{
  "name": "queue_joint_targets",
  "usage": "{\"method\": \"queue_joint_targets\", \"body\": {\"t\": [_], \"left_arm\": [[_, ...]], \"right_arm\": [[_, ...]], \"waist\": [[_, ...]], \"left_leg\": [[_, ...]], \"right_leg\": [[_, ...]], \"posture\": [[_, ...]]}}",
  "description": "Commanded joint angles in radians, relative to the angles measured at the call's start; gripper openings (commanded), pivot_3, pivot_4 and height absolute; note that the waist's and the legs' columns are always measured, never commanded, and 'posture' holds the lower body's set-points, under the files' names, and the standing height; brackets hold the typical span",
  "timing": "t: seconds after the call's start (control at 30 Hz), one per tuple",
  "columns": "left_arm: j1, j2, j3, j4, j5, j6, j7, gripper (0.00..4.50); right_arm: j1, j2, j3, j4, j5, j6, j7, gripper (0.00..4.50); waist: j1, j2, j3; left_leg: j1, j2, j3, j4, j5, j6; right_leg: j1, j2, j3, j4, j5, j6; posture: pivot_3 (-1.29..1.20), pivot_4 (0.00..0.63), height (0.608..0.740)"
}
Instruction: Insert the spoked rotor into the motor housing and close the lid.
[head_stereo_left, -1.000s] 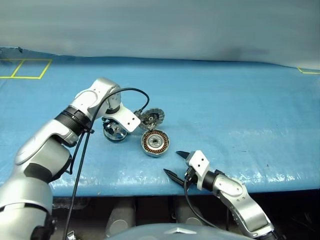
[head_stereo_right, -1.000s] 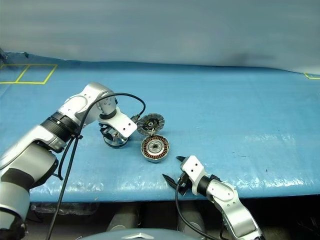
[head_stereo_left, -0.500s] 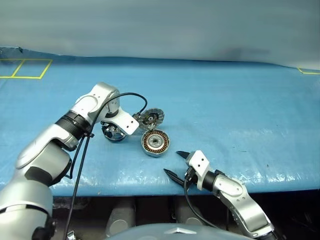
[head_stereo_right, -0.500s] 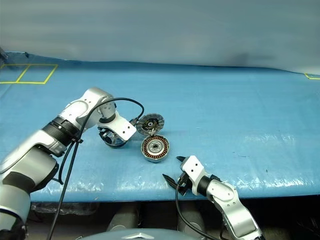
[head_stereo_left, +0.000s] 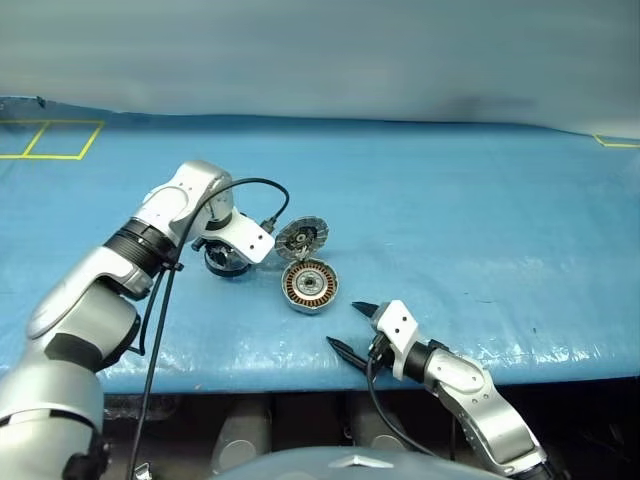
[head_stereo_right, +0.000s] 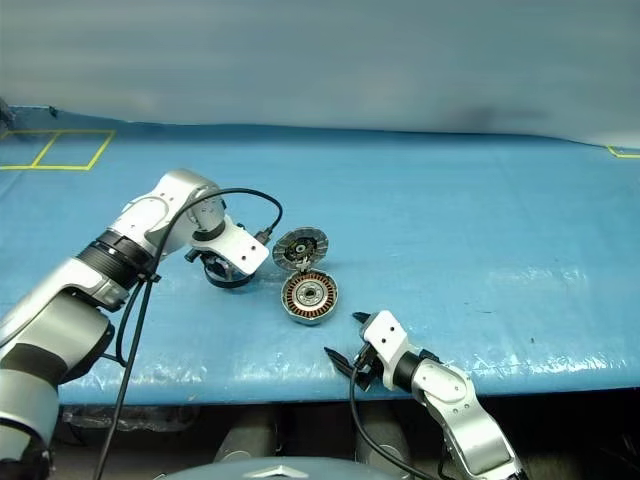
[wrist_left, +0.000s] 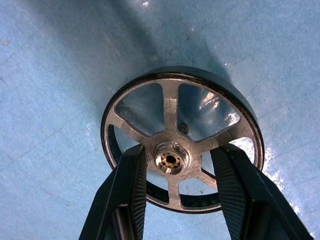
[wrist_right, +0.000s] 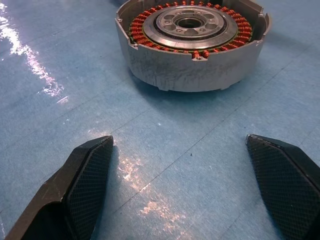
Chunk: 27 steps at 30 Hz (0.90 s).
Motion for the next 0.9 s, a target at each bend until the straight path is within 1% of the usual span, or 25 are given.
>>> {"method": "queue_joint_targets", "body": {"t": [0.03,0.07,0.13,0.23,0.3,0.33,0.43,0.5,0.57,0.7,0.9], "left_arm": [[0.035,0.082,0.088,-0.122,-0.046,0.027,-0.028,1.68],[0.067,0.129,0.104,-0.186,-0.086,0.055,-0.029,1.68],[0.11,0.191,0.121,-0.275,-0.139,0.097,-0.03,1.68],[0.207,0.318,0.159,-0.467,-0.271,0.199,-0.03,1.68],[0.276,0.373,0.207,-0.584,-0.375,0.293,-0.03,1.68],[0.32,0.377,0.251,-0.643,-0.435,0.36,-0.03,1.68],[0.417,0.362,0.345,-0.768,-0.528,0.508,-0.005,1.68],[0.48,0.317,0.384,-0.851,-0.554,0.628,0.082,1.68],[0.52,0.245,0.404,-0.918,-0.557,0.761,0.189,1.68],[0.54,0.143,0.391,-0.986,-0.568,0.942,0.324,1.68],[0.502,0.082,0.303,-0.988,-0.56,1.006,0.433,1.68]], "right_arm": [[0.011,0.0,-0.006,0.0,0.002,0.002,-0.006,4.5],[0.011,0.001,-0.006,0.002,0.002,0.001,-0.006,4.5],[0.012,0.003,-0.007,0.002,0.003,0.0,-0.007,4.5],[0.012,0.003,-0.007,0.006,0.003,-0.001,-0.004,4.5],[0.01,0.002,-0.008,0.009,0.004,-0.002,-0.001,4.5],[0.009,0.001,-0.009,0.011,0.004,-0.002,0.001,4.5],[0.007,0.001,-0.01,0.016,0.004,-0.003,0.005,4.5],[0.003,0.001,-0.011,0.021,0.005,-0.005,0.007,4.5],[0.001,0.002,-0.011,0.024,0.005,-0.008,0.008,4.5],[-0.002,0.002,-0.013,0.031,0.006,-0.018,0.011,4.5],[-0.009,0.012,-0.039,0.037,0.046,-0.074,0.036,4.5]], "waist": [[0.001,0.0,0.0],[-0.001,0.0,0.0],[0.002,0.0,0.0],[0.001,0.0,0.0],[0.004,0.0,0.0],[0.005,0.0,0.0],[0.009,0.0,0.0],[0.009,0.0,0.0],[0.01,0.0,0.0],[0.01,-0.001,0.0],[0.009,-0.001,0.0]], "left_leg": [[0.0,0.0,0.0,0.0,0.0,0.0],[0.0,0.0,0.0,-0.001,0.0,0.0],[0.0,0.0,0.0,-0.001,0.0,0.0],[0.0,0.001,0.0,-0.001,0.0,0.0],[0.0,0.001,0.0,-0.001,0.0,0.0],[0.0,0.001,0.0,0.0,0.0,0.0],[0.001,0.001,0.0,0.001,0.0,0.0],[0.001,0.001,0.0,0.001,0.0,0.0],[0.001,0.001,0.0,0.001,0.0,0.0],[0.001,0.001,0.0,0.001,0.0,0.0],[0.002,0.001,0.0,0.0,0.0,0.0]], "right_leg": [[0.0,0.0,0.0,0.0,0.0,0.0],[0.0,0.0,0.0,0.0,0.0,0.0],[0.0,0.0,0.0,0.0,0.0,-0.001],[0.0,0.0,0.0,0.0,0.0,-0.001],[0.0,0.0,0.0,0.0,-0.001,-0.001],[0.001,0.0,0.0,0.0,-0.001,-0.001],[0.002,-0.001,-0.001,0.0,-0.001,-0.001],[0.002,-0.001,-0.001,0.0,-0.001,-0.001],[0.002,0.0,-0.001,0.0,-0.001,-0.001],[0.002,0.0,-0.001,0.0,-0.001,-0.001],[0.002,0.0,-0.001,0.0,-0.001,-0.001]], "posture": [[0.0,0.15,0.74],[0.0,0.15,0.74],[0.0,0.15,0.74],[0.0,0.15,0.74],[0.0,0.15,0.74],[0.0,0.15,0.74],[0.0,0.15,0.74],[0.0,0.15,0.74],[0.0,0.15,0.74],[0.0,0.15,0.74],[0.0,0.15,0.74]]}}
